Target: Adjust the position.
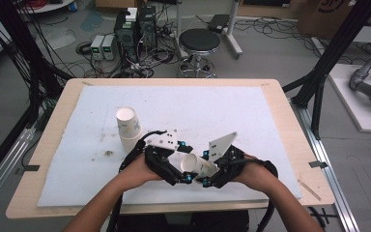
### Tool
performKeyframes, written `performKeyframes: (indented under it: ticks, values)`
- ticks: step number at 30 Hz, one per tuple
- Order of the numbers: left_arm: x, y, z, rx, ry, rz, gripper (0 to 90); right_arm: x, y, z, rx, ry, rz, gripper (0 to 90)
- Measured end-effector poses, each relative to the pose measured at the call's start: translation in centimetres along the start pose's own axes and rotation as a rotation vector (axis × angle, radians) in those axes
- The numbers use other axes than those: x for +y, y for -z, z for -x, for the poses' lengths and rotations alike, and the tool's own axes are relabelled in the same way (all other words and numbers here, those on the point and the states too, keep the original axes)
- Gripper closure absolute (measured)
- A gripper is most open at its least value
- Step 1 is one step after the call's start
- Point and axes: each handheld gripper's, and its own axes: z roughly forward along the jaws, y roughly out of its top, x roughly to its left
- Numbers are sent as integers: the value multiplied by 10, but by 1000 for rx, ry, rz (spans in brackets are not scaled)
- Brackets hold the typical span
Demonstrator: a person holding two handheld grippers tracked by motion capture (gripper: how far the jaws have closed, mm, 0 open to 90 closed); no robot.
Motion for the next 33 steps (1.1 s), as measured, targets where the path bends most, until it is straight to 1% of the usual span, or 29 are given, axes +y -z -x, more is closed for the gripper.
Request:
performKeyframes:
  ticks: [1, 3, 4, 5, 6, 7, 8, 10, 11, 14, 15, 16, 18, 21, 23, 24, 25, 27, 28, 29, 30, 32, 33]
  values:
    - [1, -1, -1, -7, -6, -17, 149, 4, 0, 0, 5, 16, -35, 357]
    - [1, -2, 0, -8, -6, -23, 155, 6, 0, 0, 4, 26, -58, 357]
    - [1, -2, 0, -12, -7, -30, 155, 6, 0, 0, 4, 26, -58, 357]
    - [2, -3, 0, -13, -7, -34, 169, 8, 0, 0, 11, 30, -83, 357]
    - [2, -3, -1, -16, -9, -36, 169, 8, 0, 0, 11, 30, -83, 357]
    - [2, -4, -1, -21, -11, -48, 188, 10, -1, -2, 14, 32, -107, 357]
    - [2, -4, -1, -21, -11, -48, 203, 10, -2, -2, 20, 36, -112, 357]
    - [1, -5, -2, -47, -15, -64, 239, 11, -3, -2, 21, 39, -127, 356]
    - [1, -5, -2, -47, -15, -64, 257, 11, -4, -2, 24, 41, -132, 356]
    - [0, -7, -2, -55, -12, -80, 261, 11, -5, -2, 31, 40, -140, 356]
    - [0, -8, -2, -59, -11, -83, 282, 11, -6, -1, 32, 44, -149, 356]
    - [0, -8, -3, -72, -14, -88, 306, 11, -5, -2, 31, 33, -160, 356]
    - [0, -9, -2, -90, -22, -97, 338, 10, -6, -2, 32, 35, -168, 357]
    - [-1, -10, -2, -89, -29, -106, 351, 10, -6, -2, 44, 26, -184, 357]
    - [-1, -11, -1, -86, -38, -113, 358, 9, -7, -2, 44, 25, -185, 357]
    - [-1, -10, -1, -78, -41, -113, 367, 8, -7, -1, 53, 11, -188, 335]
    - [-1, -10, -1, -78, -41, -113, 369, 8, -6, -1, 48, 5, -185, 316]
    - [-2, -9, -2, -77, -43, -100, 372, 6, -5, 0, 44, -28, -160, 235]
    - [-2, -8, -1, -72, -46, -91, 372, 6, -5, 0, 44, -28, -160, 235]
    - [-2, -6, -2, -62, -41, -68, 373, 3, -1, 2, 27, -49, -110, 216]
    - [-2, -6, -2, -62, -41, -68, 374, 3, -1, 2, 27, -49, -110, 216]
    - [-4, -4, -2, -52, -34, -49, 374, 0, 5, 3, 30, -82, -54, 215]
    - [-5, -2, -3, -49, -31, -37, 374, -4, 11, 4, 18, -104, 8, 214]
